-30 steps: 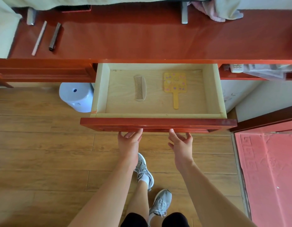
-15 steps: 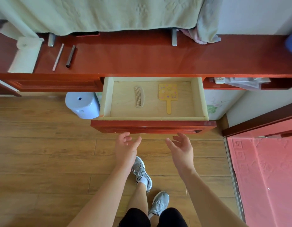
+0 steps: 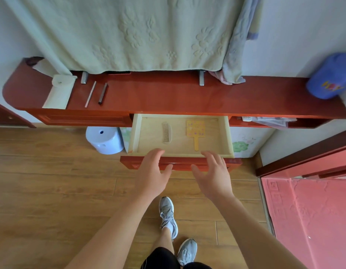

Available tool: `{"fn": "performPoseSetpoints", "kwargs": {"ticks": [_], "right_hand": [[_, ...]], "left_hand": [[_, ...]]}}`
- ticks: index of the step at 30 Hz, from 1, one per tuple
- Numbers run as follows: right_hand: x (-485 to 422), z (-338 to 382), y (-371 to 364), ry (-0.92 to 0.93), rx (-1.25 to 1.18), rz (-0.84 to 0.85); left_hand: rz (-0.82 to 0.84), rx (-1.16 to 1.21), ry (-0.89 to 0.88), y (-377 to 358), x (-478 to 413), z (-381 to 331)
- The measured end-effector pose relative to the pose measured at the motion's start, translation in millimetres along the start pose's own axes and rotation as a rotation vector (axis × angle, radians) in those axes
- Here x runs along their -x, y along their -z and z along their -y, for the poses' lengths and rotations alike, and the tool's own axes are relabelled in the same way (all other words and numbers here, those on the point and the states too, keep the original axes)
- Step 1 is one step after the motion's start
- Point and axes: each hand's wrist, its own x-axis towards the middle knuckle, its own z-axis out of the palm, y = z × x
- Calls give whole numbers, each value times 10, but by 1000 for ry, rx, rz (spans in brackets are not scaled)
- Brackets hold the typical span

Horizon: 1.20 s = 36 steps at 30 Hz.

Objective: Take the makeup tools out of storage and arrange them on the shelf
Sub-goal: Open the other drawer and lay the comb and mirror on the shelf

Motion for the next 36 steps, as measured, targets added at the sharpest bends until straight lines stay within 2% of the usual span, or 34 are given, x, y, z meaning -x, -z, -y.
{"fn": "performPoseSetpoints", "kwargs": {"ticks": [6,16,27,36], "right_hand": [[-395,182,123,187,237,9],[-1075,217,-75,112,403,200],[-1659,-24,-473,-92,427,357],[-1964,-402,-914,-210,384,435]], "left_hand": [[115,-218,-130,144,-424,-19],[236,-339,-205,28,-1199,170],[470,-376,-19,-439,-1766,438],[482,-477,104,-1004,-2025,684]]}}
